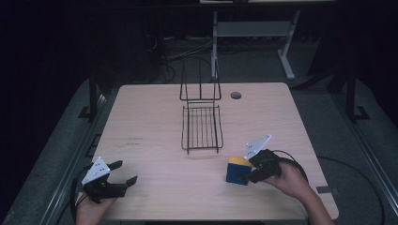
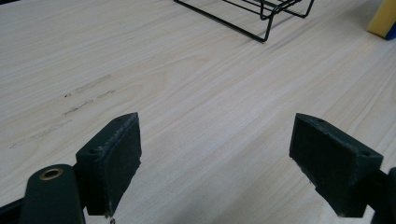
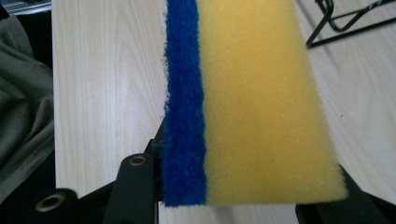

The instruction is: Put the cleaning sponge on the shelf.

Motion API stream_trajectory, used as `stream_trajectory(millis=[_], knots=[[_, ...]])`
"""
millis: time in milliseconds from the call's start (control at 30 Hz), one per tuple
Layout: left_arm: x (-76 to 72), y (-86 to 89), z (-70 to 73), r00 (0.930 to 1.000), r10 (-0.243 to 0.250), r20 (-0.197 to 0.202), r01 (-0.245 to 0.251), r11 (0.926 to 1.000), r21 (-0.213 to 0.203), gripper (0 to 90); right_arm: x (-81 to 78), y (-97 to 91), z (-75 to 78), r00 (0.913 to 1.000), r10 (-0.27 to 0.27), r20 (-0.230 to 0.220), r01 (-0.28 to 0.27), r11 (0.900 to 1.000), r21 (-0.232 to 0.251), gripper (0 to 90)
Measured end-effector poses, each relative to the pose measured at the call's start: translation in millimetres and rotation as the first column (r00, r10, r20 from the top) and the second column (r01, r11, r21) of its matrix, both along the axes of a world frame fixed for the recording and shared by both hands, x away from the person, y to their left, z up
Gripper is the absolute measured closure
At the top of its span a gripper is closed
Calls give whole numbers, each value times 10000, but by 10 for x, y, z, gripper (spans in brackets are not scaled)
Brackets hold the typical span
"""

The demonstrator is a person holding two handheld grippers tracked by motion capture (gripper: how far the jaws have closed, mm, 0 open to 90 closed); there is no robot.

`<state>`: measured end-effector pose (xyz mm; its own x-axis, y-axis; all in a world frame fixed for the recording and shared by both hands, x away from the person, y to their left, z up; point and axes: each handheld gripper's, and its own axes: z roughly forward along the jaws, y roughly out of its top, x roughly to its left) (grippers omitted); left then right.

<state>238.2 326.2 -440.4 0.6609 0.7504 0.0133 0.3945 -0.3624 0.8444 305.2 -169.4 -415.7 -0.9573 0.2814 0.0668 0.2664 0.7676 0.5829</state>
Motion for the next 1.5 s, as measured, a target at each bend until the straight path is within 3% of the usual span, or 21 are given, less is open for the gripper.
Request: stream_trajectory(millis=[500, 1167, 1500], knots=[[0, -5, 7, 10000, -34, 30, 34, 10000, 6, 162, 128, 124, 120, 9997, 240, -21, -239, 9993, 276, 557], [2, -18, 4, 10000, -33, 12, 33, 10000, -17, 162, 314, 331, 328, 9983, 531, 235, -535, 9984, 163, 558], [4, -27, 10, 10000, -68, 30, 68, 10000, -10, 162, 424, 398, 414, 9976, 618, 302, -628, 9974, 342, 558]])
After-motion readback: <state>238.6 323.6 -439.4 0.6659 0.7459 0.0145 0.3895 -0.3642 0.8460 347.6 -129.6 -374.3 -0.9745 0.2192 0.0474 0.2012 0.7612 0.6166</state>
